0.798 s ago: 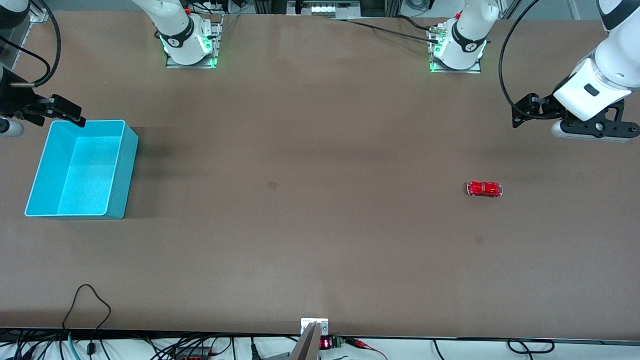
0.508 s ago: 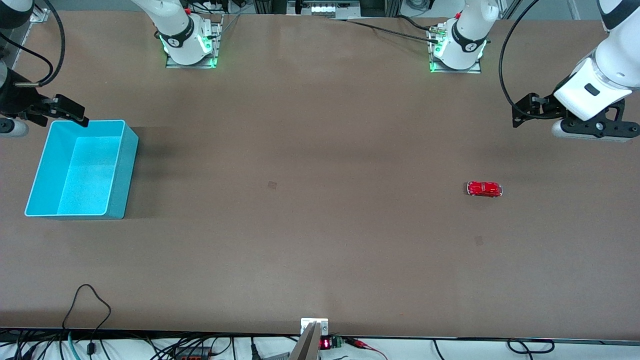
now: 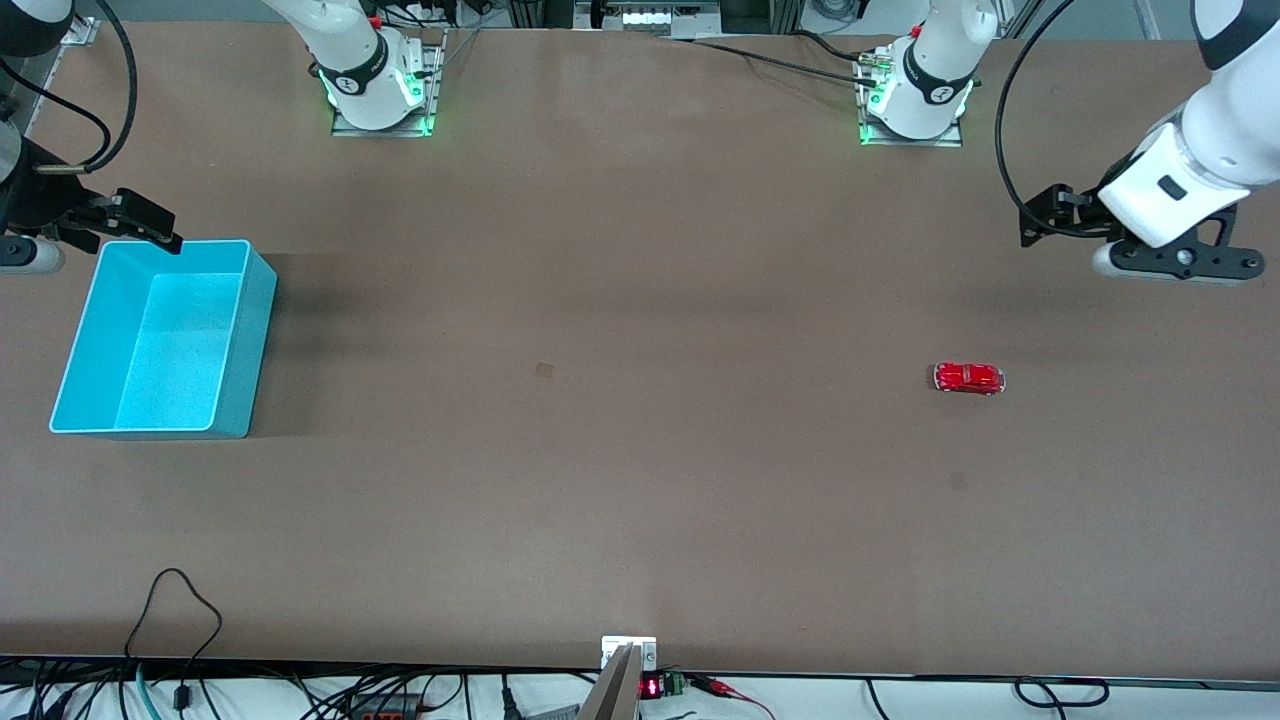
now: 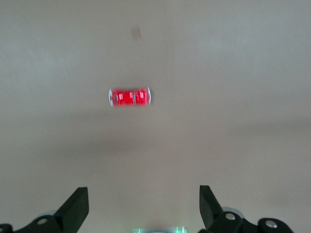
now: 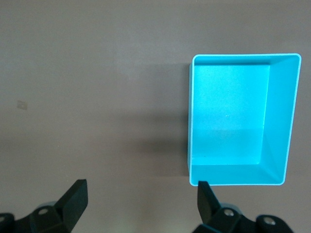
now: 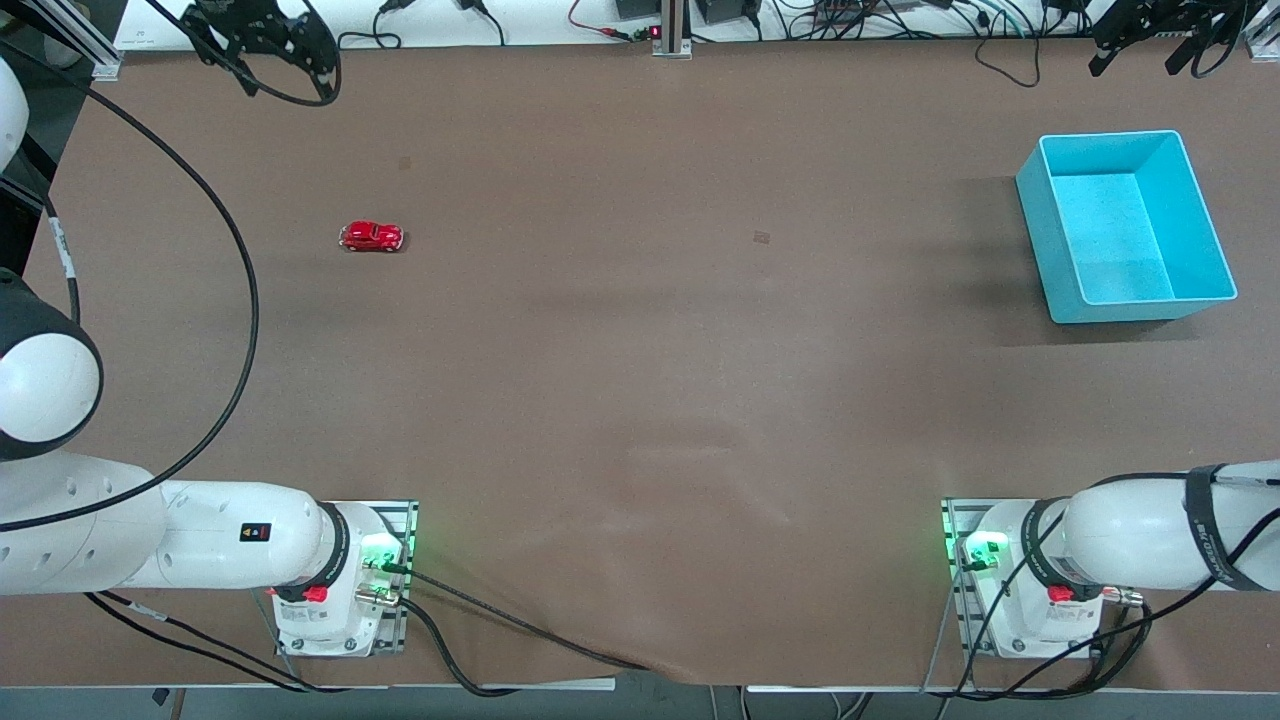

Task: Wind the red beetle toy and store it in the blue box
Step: 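Move the left gripper down over the red toy car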

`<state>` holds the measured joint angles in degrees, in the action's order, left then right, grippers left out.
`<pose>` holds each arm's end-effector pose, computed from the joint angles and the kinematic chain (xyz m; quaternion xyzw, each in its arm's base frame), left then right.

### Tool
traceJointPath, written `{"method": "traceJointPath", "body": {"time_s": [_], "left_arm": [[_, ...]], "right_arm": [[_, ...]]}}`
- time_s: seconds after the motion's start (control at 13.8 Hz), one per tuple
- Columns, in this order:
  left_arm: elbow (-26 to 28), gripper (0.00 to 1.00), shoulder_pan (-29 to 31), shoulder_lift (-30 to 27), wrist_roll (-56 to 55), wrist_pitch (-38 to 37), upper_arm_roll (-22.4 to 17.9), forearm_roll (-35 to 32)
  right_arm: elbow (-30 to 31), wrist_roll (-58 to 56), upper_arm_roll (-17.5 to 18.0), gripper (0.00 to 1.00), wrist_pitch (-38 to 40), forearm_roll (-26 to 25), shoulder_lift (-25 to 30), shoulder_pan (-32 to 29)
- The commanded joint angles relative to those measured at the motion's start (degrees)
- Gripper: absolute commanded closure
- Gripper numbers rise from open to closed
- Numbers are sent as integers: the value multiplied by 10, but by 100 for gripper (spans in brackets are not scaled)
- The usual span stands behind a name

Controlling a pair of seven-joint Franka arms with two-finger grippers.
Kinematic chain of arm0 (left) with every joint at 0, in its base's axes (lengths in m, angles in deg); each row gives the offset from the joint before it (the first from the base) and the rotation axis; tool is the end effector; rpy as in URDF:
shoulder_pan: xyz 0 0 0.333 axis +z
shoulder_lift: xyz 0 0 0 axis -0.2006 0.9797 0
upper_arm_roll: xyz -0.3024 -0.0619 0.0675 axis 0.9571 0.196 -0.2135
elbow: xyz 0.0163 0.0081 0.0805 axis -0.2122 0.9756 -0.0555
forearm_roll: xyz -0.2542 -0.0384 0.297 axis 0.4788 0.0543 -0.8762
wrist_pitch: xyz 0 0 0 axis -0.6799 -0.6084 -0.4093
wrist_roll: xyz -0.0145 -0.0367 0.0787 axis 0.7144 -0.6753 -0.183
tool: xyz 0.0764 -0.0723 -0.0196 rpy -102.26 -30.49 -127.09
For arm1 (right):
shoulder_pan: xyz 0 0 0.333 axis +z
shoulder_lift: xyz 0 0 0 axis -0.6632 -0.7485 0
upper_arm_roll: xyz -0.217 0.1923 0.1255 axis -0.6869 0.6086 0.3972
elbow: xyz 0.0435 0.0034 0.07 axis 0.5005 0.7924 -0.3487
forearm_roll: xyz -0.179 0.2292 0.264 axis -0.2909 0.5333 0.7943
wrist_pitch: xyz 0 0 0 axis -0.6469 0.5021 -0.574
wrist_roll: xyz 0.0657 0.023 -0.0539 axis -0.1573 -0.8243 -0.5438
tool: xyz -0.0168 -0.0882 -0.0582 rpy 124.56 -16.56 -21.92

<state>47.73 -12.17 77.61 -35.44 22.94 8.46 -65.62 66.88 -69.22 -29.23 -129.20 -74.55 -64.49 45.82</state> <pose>0.5357 -0.0527 0.5640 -0.9941 0.0408 0.0995 0.0137 0.5446 -0.0267 0.5712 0.9997 -0.0004 -0.0244 0.0008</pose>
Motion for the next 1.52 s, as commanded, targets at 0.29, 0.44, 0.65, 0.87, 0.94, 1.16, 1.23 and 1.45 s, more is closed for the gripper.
{"method": "traceJointPath", "body": {"time_s": [0.29,0.44,0.65,0.87,0.94,1.16,1.23,1.45], "left_arm": [[-22,0,-4,78,84,-125,3,-1],[-20,0,3,100,171,-107,2,-4],[-1,0,2,133,340,3,2,-60],[63,0,12,155,512,159,1,-76],[93,0,17,156,568,224,2,-97],[173,0,41,156,678,406,2,-136],[198,0,46,156,703,454,2,-142],[256,0,68,177,759,558,2,-146]], "right_arm": [[5,4,0,0,1,-8,8,3],[5,4,0,0,0,-8,8,3],[5,4,0,0,-1,-8,7,3],[5,4,0,0,-3,-8,4,2],[5,4,0,0,-3,-8,4,1],[4,5,-1,0,-3,-8,4,0],[4,5,-1,0,-3,-8,4,0],[4,5,-1,0,-4,-8,4,0]]}}
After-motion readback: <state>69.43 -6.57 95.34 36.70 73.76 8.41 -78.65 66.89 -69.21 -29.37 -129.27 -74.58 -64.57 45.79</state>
